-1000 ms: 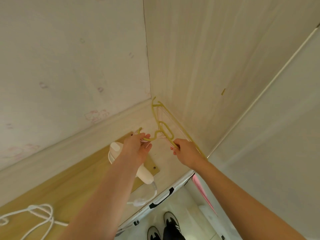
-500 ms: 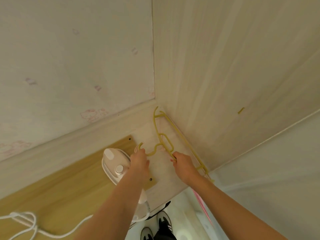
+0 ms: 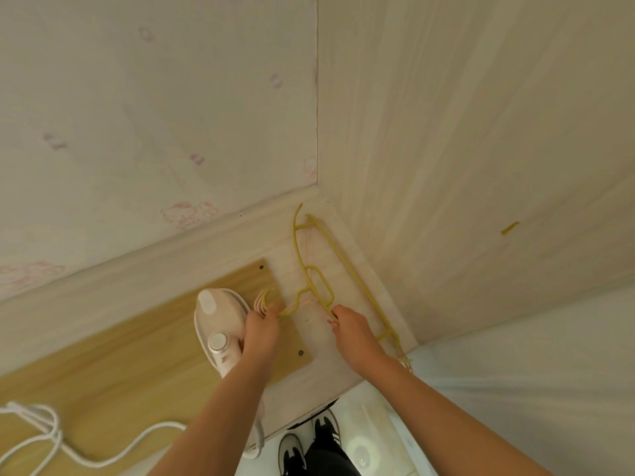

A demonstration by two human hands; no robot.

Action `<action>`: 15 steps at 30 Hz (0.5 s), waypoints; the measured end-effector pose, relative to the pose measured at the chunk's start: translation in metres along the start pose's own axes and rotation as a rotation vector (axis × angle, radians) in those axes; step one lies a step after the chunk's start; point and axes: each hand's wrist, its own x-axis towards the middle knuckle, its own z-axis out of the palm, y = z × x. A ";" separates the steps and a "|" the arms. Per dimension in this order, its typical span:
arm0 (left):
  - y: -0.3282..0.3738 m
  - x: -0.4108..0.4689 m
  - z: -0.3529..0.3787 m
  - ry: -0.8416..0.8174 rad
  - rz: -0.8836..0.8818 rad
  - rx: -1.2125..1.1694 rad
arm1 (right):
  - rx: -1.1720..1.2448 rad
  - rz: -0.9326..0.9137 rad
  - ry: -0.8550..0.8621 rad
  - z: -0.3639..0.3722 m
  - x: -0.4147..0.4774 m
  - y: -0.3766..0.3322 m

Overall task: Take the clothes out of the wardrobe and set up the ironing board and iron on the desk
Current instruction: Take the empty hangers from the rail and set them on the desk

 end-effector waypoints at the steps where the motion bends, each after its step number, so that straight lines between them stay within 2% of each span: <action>1: 0.001 0.001 0.001 0.009 0.021 0.026 | 0.003 0.000 0.012 0.000 0.000 0.000; 8: 0.019 0.005 0.016 -0.013 0.067 -0.007 | -0.017 0.048 0.120 -0.005 0.005 0.009; 15: 0.008 0.002 0.025 0.091 0.176 0.090 | -0.205 0.051 0.125 -0.003 0.010 0.012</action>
